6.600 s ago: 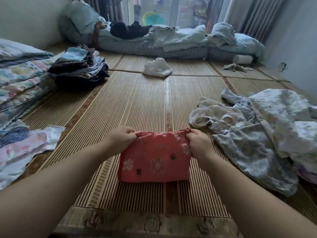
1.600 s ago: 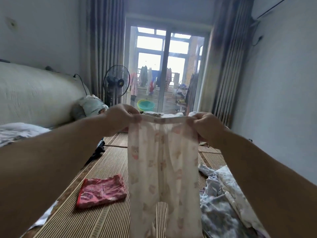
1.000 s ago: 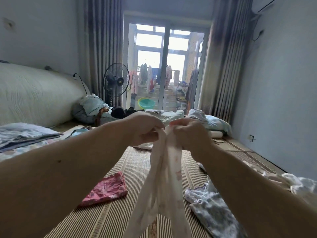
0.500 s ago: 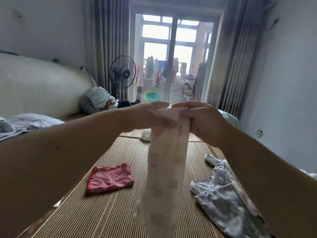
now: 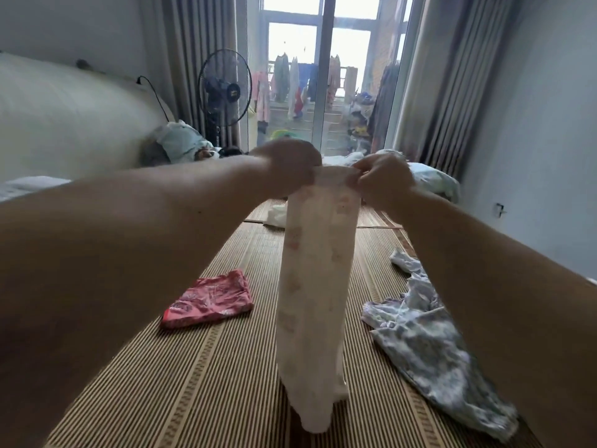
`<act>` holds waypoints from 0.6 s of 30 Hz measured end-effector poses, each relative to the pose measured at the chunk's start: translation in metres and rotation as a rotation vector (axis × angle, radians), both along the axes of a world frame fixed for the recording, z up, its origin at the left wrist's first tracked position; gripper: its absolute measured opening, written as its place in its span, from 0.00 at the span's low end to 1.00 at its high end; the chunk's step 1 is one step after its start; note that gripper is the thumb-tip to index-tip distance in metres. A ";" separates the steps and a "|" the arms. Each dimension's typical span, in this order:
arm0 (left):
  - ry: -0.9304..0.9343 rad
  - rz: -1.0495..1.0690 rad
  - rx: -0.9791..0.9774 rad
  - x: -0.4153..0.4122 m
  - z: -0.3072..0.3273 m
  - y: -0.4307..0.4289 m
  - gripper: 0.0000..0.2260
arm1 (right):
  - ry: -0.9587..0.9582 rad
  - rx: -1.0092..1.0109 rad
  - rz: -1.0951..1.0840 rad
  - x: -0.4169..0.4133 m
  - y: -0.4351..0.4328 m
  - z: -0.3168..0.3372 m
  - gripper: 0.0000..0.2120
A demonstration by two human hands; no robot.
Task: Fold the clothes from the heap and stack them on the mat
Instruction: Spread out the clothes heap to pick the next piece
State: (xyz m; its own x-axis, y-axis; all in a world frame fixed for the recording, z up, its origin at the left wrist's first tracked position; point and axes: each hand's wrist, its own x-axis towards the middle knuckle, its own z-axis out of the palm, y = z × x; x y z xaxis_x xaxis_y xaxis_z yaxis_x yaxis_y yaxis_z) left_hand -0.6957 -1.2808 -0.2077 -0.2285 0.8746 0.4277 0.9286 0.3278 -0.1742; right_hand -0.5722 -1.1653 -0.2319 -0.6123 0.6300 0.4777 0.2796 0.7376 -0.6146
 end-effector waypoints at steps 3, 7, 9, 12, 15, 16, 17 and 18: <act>0.002 0.010 0.076 -0.013 0.000 0.024 0.11 | 0.033 -0.077 -0.009 -0.022 0.025 0.002 0.10; 0.042 0.049 0.223 -0.032 0.017 0.049 0.07 | 0.159 -0.090 0.029 -0.041 0.047 0.022 0.11; 0.055 0.051 0.286 -0.039 0.027 0.059 0.07 | 0.201 -0.054 0.026 -0.046 0.054 0.033 0.11; 0.088 0.021 0.348 -0.044 0.030 0.062 0.06 | 0.207 -0.019 0.016 -0.047 0.059 0.038 0.10; 0.042 -0.029 0.337 -0.041 0.014 0.054 0.07 | 0.160 -0.029 0.043 -0.038 0.052 0.024 0.08; 0.033 -0.050 0.306 -0.037 0.002 0.049 0.08 | 0.146 -0.048 0.060 -0.033 0.049 0.014 0.09; 0.037 -0.074 0.276 -0.033 -0.011 0.044 0.08 | 0.129 -0.070 0.073 -0.026 0.045 0.003 0.10; 0.042 -0.101 0.249 -0.027 -0.028 0.036 0.09 | 0.094 -0.088 0.079 -0.017 0.040 -0.012 0.12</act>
State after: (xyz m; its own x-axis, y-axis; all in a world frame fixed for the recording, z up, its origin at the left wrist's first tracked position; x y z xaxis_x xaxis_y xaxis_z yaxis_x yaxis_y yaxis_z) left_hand -0.7223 -1.2452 -0.2360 -0.1227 0.7586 0.6398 0.9525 0.2711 -0.1388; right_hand -0.5891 -1.1254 -0.2436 -0.6172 0.6236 0.4798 0.1609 0.6970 -0.6988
